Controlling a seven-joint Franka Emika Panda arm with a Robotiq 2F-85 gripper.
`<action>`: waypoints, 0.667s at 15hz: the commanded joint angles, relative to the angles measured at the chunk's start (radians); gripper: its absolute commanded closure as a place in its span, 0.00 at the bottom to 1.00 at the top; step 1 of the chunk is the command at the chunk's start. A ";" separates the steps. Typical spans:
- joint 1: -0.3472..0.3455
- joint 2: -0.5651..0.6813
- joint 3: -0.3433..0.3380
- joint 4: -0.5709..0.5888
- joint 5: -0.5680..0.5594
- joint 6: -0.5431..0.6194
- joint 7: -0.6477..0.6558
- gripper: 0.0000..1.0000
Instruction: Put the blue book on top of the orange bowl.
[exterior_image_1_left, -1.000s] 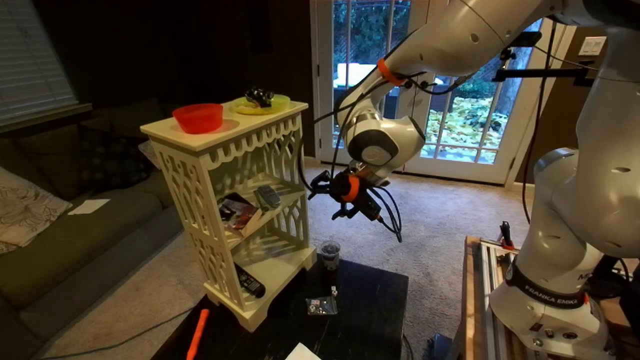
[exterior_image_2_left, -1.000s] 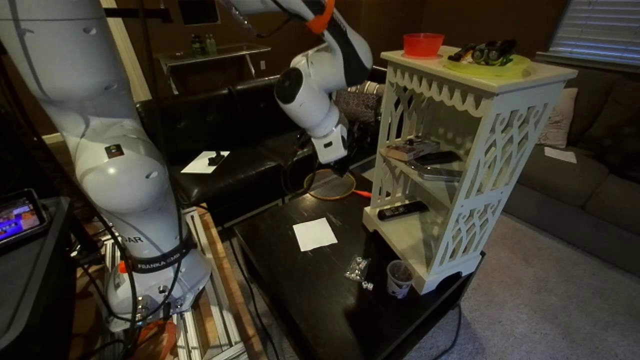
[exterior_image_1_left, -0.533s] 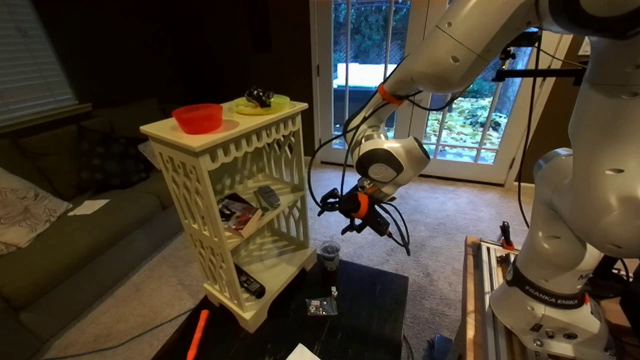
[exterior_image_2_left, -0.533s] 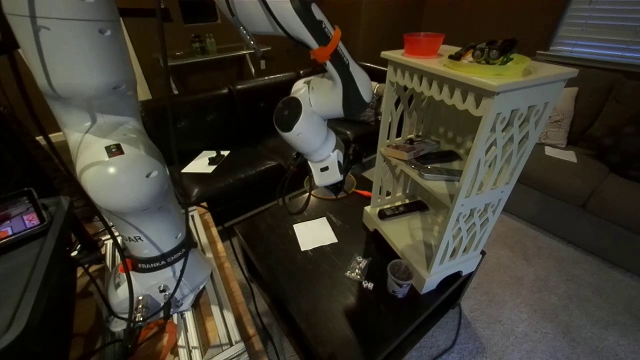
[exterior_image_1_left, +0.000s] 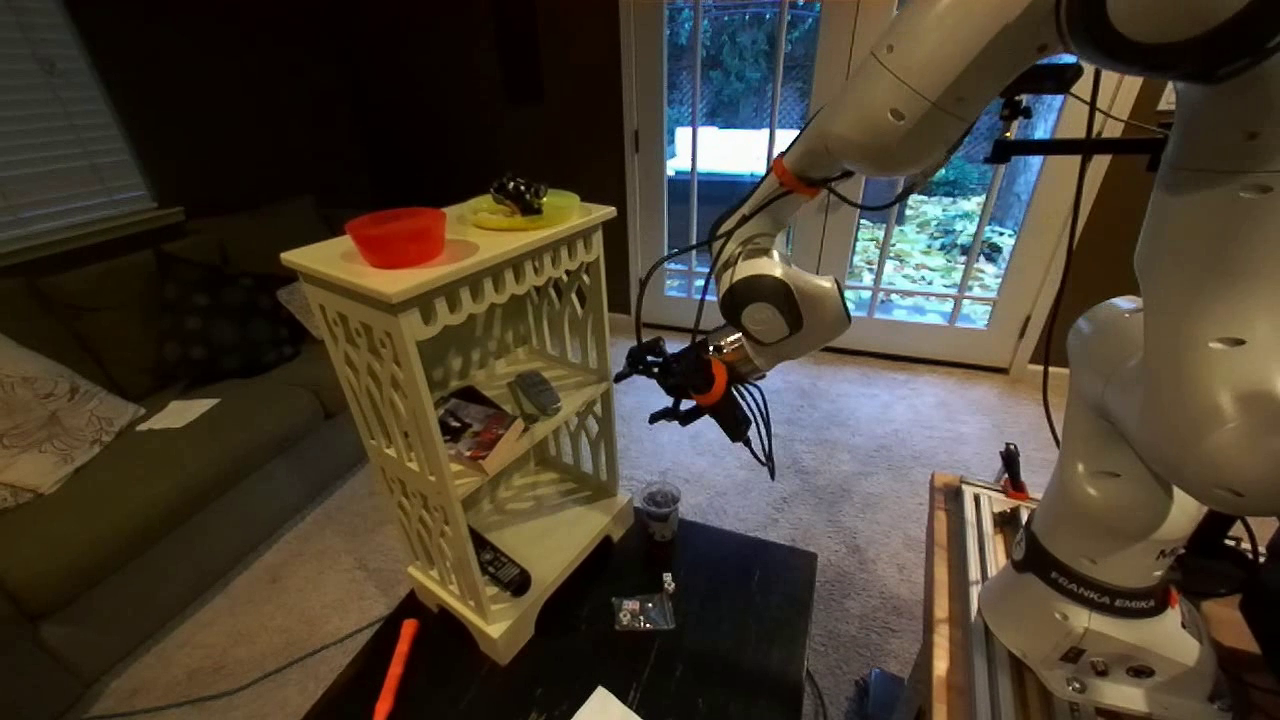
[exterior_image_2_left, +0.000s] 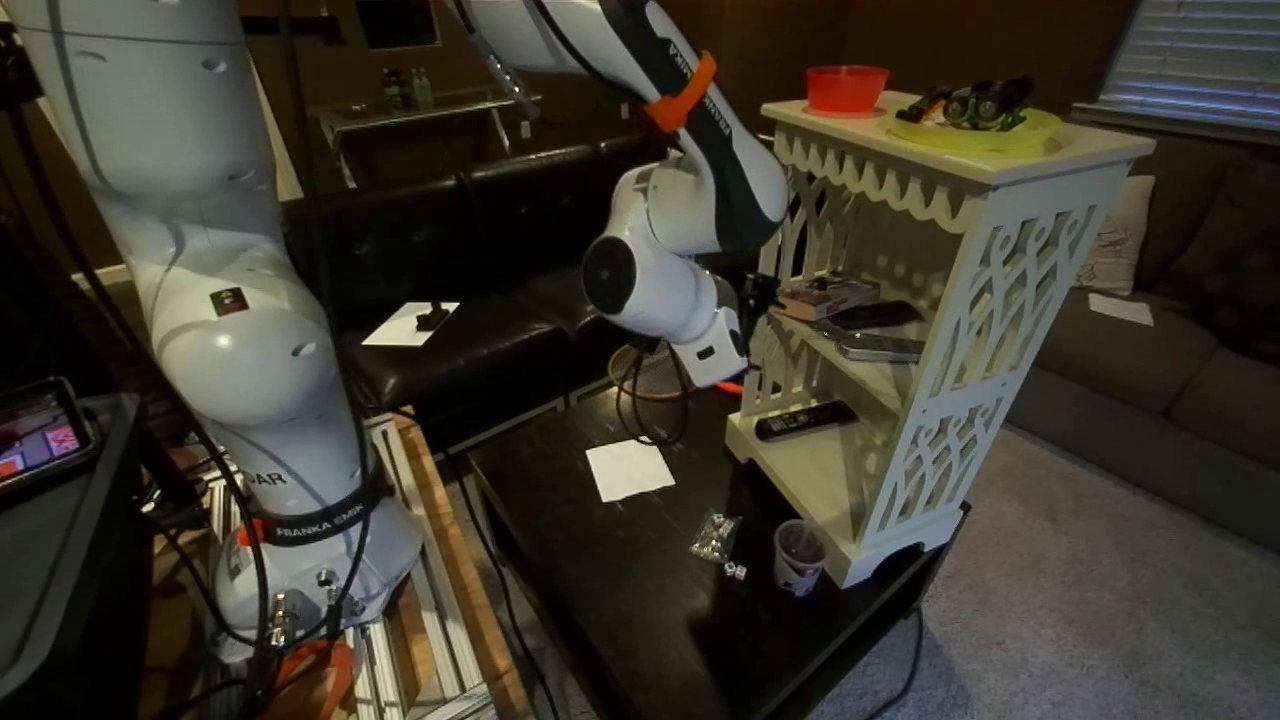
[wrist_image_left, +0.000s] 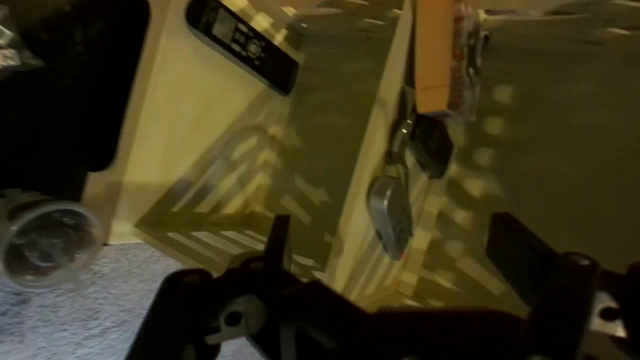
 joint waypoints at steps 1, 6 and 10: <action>-0.108 0.046 0.038 0.007 -0.002 -0.204 -0.090 0.00; -0.189 0.071 0.068 -0.028 -0.005 -0.368 -0.123 0.00; -0.207 0.061 0.080 -0.029 -0.004 -0.341 -0.091 0.00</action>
